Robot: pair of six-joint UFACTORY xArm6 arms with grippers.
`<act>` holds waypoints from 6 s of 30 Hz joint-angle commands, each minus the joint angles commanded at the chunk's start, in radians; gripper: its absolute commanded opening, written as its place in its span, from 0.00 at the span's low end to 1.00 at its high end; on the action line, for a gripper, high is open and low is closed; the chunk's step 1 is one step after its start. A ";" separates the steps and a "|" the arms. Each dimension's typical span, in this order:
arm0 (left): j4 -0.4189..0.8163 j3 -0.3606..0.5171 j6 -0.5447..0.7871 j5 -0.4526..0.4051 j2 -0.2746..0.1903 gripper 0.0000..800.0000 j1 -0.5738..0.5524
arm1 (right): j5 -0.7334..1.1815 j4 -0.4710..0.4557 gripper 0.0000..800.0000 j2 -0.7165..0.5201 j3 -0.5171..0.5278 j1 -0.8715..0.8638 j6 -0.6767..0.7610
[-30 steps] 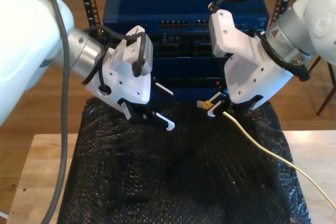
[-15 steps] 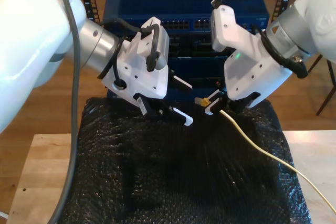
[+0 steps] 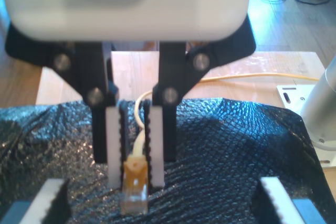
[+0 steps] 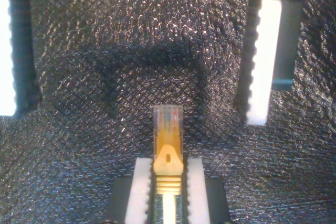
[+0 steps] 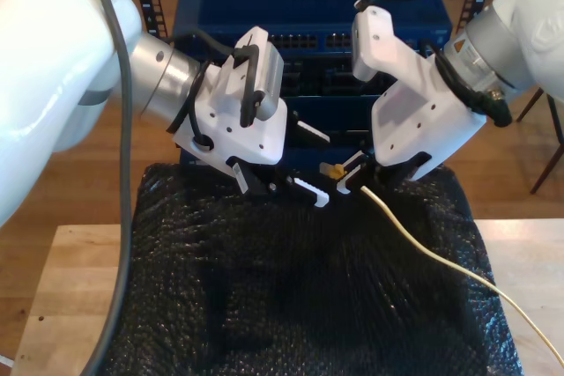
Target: Grab the cable and plug it in
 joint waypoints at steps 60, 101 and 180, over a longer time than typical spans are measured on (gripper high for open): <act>-0.078 0.044 0.086 -0.026 -0.028 0.55 0.034 | 0.074 0.020 0.01 -0.005 -0.037 -0.002 0.048; -0.103 0.064 0.078 -0.009 -0.038 0.04 0.032 | 0.074 0.018 0.01 -0.011 -0.037 -0.002 0.048; -0.431 -0.054 -0.273 0.598 0.242 0.00 0.181 | 0.095 0.081 1.00 -0.454 -0.005 -0.176 -0.361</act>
